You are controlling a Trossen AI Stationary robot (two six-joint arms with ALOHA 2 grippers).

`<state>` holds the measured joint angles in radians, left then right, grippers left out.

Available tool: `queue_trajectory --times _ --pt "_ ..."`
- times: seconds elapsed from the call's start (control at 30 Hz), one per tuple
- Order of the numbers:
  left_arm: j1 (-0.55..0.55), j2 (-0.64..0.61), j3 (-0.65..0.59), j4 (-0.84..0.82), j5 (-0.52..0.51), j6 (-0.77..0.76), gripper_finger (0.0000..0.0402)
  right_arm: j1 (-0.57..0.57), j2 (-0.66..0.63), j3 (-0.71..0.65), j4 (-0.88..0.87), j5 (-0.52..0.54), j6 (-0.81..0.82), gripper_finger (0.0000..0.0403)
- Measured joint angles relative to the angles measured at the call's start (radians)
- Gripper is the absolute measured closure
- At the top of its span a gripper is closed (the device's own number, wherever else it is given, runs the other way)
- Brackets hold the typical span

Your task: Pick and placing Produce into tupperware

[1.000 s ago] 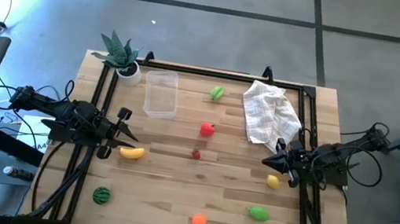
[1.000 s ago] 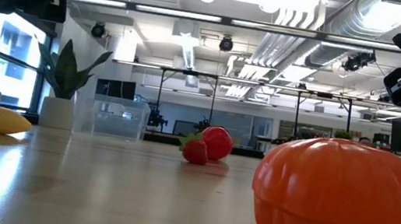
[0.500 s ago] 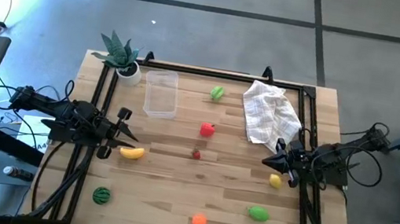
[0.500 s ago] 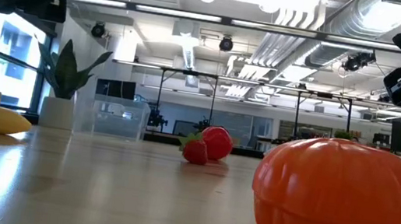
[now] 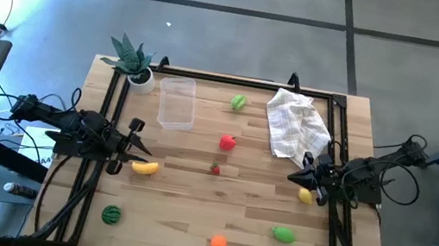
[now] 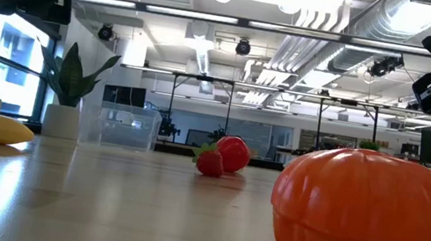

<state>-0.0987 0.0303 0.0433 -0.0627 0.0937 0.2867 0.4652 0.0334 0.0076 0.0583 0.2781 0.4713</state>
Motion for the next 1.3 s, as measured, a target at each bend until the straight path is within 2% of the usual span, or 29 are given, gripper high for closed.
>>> queue_trajectory --times 0.83,0.93,1.2,1.3 --pt "0.0 0.0 0.0 0.001 0.0 0.0 0.0307 0.0 0.0 0.0 0.0 0.0 0.0 0.0402" --pt "0.0 0.0 0.0 0.015 -0.033 -0.005 0.0307 0.0 0.0 0.0 0.0 0.0 0.0 0.0402" --pt "0.0 0.0 0.0 0.177 -0.089 -0.299 0.0307 0.0 0.0 0.0 0.0 0.0 0.0 0.0402" --pt "0.0 0.0 0.0 0.265 -0.116 -0.343 0.0307 0.0 0.0 0.0 0.0 0.0 -0.015 0.0402"
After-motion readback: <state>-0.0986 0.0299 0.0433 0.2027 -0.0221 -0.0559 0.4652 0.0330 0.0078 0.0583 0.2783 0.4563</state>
